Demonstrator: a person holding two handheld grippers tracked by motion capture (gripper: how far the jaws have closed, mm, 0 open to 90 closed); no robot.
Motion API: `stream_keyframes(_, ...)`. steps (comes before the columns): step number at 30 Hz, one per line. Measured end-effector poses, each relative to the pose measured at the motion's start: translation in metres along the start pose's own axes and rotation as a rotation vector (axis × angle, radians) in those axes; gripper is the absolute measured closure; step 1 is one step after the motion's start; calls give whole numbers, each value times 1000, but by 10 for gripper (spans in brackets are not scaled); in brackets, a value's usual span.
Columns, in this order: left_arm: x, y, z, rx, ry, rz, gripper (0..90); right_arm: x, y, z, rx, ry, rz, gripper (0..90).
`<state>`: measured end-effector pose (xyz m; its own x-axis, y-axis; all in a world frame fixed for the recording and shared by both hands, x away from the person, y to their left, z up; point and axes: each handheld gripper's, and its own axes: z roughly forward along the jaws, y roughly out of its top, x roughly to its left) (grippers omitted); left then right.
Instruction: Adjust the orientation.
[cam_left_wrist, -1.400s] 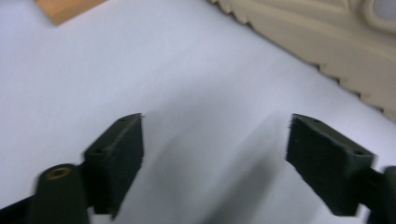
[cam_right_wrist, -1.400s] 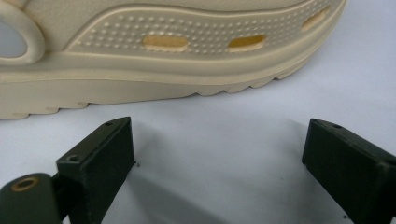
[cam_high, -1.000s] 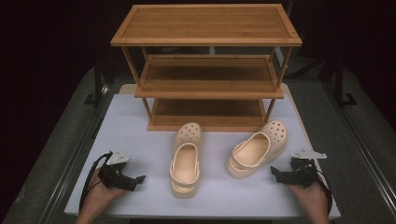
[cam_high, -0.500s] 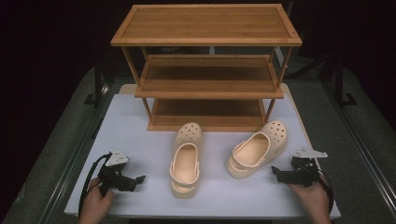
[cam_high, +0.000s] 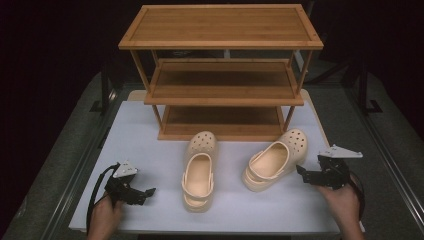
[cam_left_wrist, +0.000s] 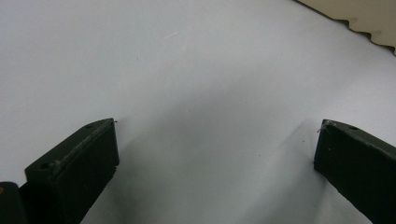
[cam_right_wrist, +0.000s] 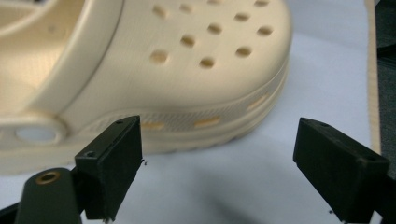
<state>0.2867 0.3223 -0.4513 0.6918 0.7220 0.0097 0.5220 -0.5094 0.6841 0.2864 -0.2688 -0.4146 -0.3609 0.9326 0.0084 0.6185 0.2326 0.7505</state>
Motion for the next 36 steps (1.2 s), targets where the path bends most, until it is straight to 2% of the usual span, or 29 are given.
stream_keyframes(4,0,0,0,0,-1,-1,0,-8,10,-3,-12,1,15,162)
stream_keyframes(8,0,0,0,-3,1,-1,0,-19,22,-5,-30,8,23,264)
stream_keyframes(12,0,0,0,-3,1,-1,0,-30,31,-3,-39,15,25,432)
stream_keyframes(13,0,0,0,-3,1,-1,0,-30,31,-3,-39,15,25,432)
stream_keyframes(14,0,0,0,-4,3,1,0,-35,37,-1,-30,27,20,535)
stream_keyframes(18,0,0,0,-4,2,-1,0,-41,45,3,-8,43,4,680)
stream_keyframes(22,0,0,0,-2,-2,-4,0,-51,54,11,6,63,2,880)
stream_keyframes(28,0,1,0,1,-2,-4,0,-66,58,23,42,42,4,899)
stream_keyframes(30,1,1,0,2,-5,-4,0,-78,57,34,56,59,33,898)
stream_keyframes(35,0,1,0,1,-3,-3,0,-83,56,50,67,73,47,898)
stream_keyframes(36,0,0,0,1,-3,-3,0,-83,55,60,80,82,49,899)
